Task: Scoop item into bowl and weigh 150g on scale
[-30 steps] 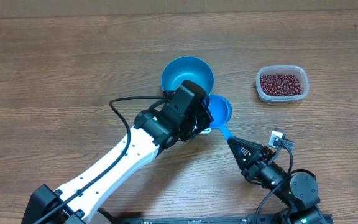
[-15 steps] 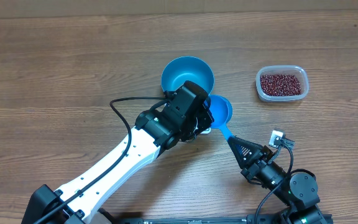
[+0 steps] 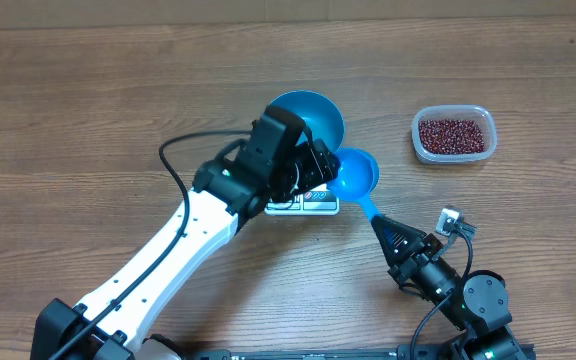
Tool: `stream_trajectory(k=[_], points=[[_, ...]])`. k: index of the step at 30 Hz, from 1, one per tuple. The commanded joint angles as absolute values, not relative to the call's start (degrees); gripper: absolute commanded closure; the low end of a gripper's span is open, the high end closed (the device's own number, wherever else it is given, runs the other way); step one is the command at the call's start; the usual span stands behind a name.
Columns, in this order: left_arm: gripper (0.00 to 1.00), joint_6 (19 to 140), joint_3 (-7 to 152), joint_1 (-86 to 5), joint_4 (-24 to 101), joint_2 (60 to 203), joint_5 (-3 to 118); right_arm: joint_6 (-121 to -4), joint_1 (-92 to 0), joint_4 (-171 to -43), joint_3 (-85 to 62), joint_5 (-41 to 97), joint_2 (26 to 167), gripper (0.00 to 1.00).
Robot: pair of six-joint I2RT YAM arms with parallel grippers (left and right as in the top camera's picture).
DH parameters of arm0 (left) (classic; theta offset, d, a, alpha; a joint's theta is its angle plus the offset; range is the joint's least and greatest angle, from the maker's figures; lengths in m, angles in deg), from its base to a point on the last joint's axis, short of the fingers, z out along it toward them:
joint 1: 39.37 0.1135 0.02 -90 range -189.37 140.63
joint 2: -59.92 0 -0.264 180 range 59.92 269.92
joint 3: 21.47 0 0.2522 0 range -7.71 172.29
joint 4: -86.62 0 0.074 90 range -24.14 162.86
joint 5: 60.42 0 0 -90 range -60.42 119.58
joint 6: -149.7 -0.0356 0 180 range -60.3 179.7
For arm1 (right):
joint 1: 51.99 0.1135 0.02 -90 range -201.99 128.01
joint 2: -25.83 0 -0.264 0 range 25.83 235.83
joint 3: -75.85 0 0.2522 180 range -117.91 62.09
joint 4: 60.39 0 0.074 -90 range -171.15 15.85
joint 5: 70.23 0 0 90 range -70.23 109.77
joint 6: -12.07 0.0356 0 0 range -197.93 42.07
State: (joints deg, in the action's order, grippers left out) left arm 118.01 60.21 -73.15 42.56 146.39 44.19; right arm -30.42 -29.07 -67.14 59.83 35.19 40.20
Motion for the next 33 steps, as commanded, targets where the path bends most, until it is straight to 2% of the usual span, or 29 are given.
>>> stream_trajectory(k=[1, 5, 11, 19, 26, 33], points=[[0.28, 105.16, 66.48, -70.98, 42.65, 144.84, 44.86, -33.61, -28.81, -68.08, 57.64, 30.47, 39.85, 0.96], [0.21, 100.19, 70.85, -70.98, 41.2, 144.64, 44.84, -35.89, -28.83, -72.63, 54.45, 28.09, 39.85, 0.96], [0.2, 95.34, 76.4, -70.46, 36.15, 144.64, 44.3, -42.66, -28.87, -90.64, 42.02, 19.34, 39.85, 0.96], [0.14, 94.34, 77.26, -70.44, 32.66, 144.64, 39.18, -43.71, -28.87, -102.51, 30.37, 19.34, 39.85, 0.96], [0.14, 88.94, 77.32, -70.39, 29.23, 144.62, 40.14, -43.25, -28.87, -114.66, 24.33, 8.2, 41.05, 0.96], [0.15, 82.18, 78.13, -70.5, 20.57, 144.54, 40.17, -42.86, -28.87, -125.11, 13.36, 4.04, 51.72, 0.96]])
